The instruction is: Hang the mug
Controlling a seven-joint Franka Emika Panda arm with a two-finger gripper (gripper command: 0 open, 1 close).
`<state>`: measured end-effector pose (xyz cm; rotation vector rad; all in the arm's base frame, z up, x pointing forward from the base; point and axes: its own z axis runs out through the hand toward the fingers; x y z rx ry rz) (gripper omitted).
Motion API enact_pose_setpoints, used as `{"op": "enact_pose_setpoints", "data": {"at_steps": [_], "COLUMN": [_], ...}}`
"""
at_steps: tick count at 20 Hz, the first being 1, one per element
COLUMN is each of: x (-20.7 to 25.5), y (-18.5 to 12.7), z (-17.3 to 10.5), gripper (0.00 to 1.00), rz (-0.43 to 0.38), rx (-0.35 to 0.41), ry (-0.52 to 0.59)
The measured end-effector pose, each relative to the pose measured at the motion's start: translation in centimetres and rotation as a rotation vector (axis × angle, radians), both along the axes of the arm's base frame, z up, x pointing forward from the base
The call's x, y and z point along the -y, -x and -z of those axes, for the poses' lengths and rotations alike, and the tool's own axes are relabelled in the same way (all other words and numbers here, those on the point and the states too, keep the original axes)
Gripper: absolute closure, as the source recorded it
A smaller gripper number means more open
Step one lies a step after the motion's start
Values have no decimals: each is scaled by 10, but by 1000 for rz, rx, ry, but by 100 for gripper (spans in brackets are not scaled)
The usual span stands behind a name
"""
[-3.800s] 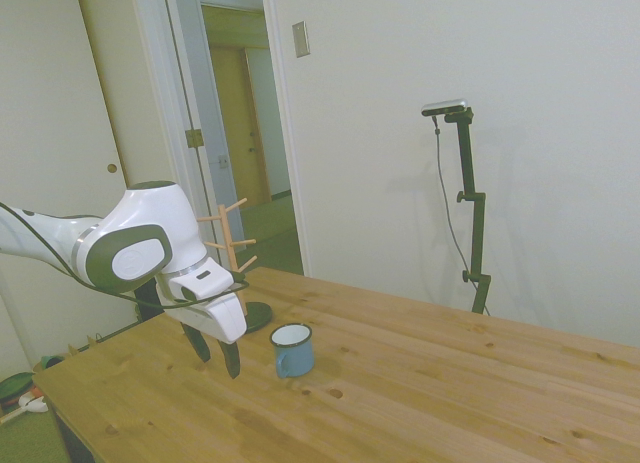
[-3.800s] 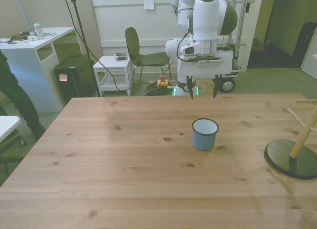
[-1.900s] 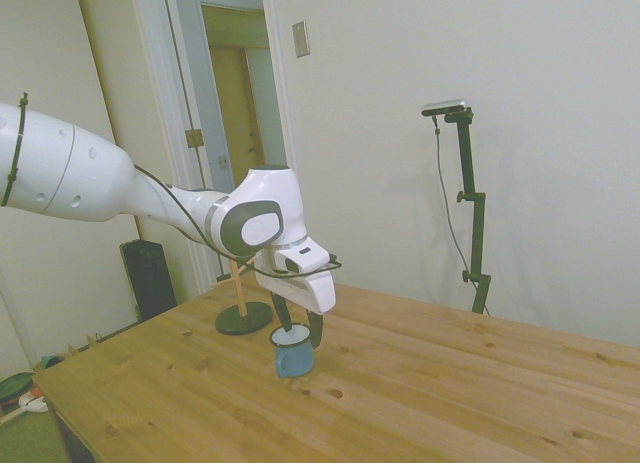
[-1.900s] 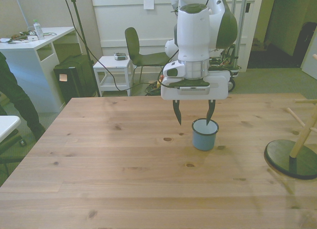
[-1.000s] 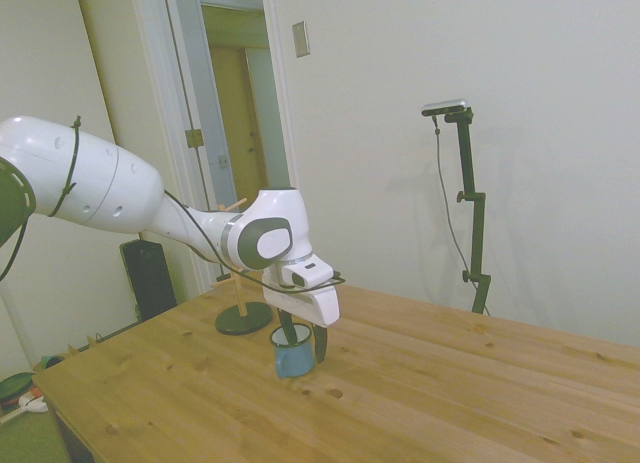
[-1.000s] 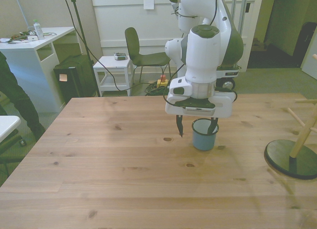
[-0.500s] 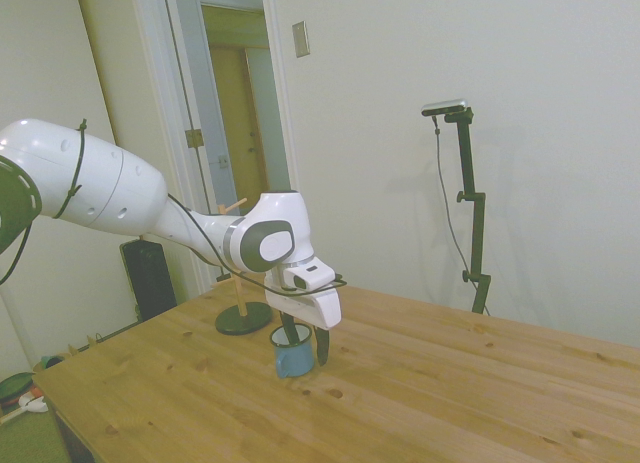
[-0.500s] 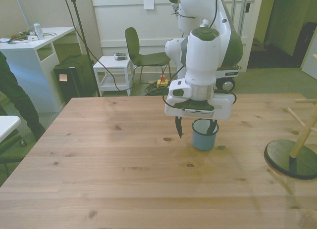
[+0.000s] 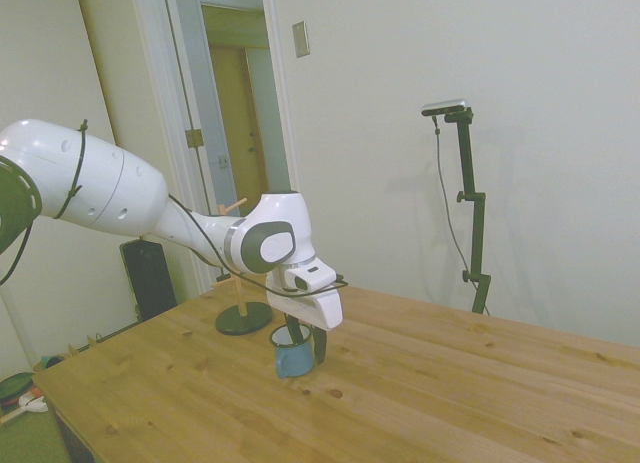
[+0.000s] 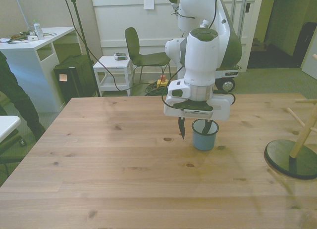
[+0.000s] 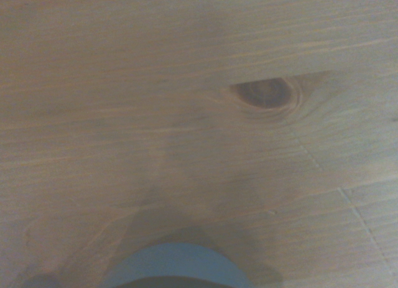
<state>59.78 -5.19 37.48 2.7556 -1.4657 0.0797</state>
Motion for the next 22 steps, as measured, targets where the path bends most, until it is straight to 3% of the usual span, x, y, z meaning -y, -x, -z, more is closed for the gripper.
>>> {"op": "enact_pose_setpoints", "data": {"at_steps": [13, 22], "x": [9, 12], "y": [3, 16], "z": [6, -41], "gripper": [100, 100], "rz": [16, 24], "rx": [7, 77], "ry": [3, 3]}}
